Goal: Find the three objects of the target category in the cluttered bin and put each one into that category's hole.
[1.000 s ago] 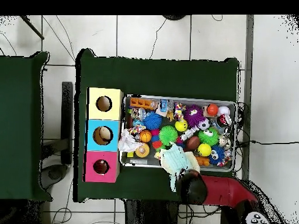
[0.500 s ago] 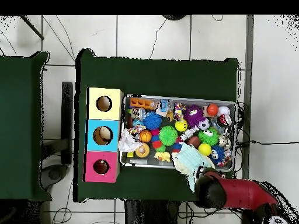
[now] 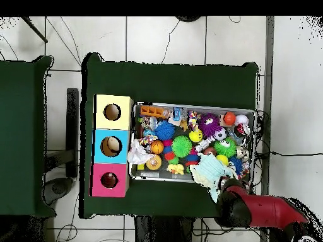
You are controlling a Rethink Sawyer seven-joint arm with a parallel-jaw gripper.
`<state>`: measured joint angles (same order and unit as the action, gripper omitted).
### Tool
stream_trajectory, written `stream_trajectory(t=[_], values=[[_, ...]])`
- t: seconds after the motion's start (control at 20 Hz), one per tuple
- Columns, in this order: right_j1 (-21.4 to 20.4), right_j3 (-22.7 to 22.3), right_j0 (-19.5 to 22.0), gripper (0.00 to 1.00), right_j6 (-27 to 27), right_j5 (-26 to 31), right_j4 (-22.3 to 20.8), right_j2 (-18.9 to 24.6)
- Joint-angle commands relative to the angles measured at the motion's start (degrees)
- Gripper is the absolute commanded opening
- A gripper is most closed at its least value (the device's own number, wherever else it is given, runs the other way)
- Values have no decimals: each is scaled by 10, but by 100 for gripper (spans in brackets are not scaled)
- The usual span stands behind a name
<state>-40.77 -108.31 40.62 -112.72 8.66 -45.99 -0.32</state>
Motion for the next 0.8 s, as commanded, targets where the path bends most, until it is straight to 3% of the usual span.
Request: stream_trajectory(t=[0.05,0.8], values=[[1,51,9,0,4,-51,-32,68],[-5,49,38,0,-27,-209,-72,63]])
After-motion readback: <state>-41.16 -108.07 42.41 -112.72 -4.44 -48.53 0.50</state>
